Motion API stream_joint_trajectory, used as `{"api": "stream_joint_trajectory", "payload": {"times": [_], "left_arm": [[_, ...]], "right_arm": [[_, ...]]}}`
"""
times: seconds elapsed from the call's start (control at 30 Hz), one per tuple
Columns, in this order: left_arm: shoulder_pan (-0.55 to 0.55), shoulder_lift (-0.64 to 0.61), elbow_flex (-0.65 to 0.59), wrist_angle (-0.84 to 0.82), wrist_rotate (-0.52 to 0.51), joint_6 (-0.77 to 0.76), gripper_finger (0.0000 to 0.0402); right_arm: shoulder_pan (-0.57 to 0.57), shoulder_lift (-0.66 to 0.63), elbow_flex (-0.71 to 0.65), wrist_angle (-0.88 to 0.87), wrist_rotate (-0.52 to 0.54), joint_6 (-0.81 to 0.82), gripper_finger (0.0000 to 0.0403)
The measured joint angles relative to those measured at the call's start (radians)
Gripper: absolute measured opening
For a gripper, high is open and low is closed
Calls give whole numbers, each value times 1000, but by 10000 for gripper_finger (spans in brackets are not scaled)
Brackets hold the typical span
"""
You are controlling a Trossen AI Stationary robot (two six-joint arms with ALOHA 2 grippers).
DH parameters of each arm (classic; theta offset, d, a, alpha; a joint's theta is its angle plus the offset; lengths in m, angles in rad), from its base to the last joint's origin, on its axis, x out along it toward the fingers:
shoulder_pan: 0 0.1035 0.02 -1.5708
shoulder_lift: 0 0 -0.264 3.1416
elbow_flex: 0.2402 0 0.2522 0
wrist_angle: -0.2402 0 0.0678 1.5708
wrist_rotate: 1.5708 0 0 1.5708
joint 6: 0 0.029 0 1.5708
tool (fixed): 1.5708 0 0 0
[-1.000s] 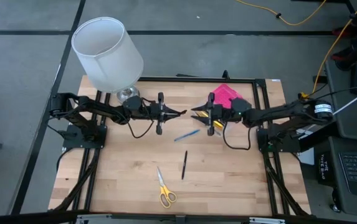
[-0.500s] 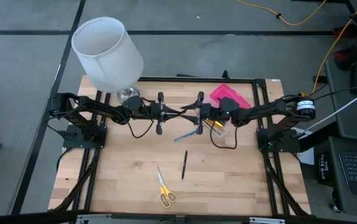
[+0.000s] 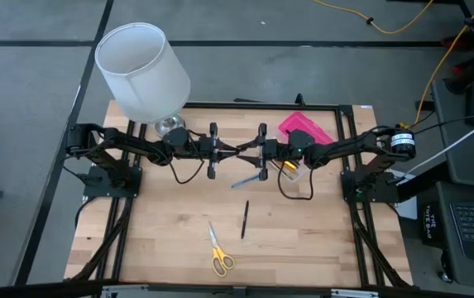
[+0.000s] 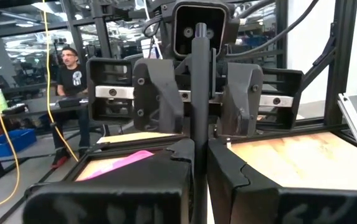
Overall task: Pick & place school supplies into a supply box
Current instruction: Put the black pen into the pink supply box
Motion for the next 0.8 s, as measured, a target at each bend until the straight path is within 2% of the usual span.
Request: {"api": "stream_joint_trajectory", "payload": {"times": [0.1, 0.23, 0.63, 0.8], "left_arm": [[0, 0, 0, 0, 2, 0, 11], [0, 0, 0, 1, 1, 0, 15], [-15, 0, 1, 0, -7, -41, 74], [-18, 0, 1, 0, 7, -108, 97]], "right_arm": [[4, 0, 0, 7, 3, -18, 113], [4, 0, 0, 14, 5, -27, 42], [5, 0, 0, 14, 0, -5, 38], [5, 0, 0, 14, 0, -1, 38]]}}
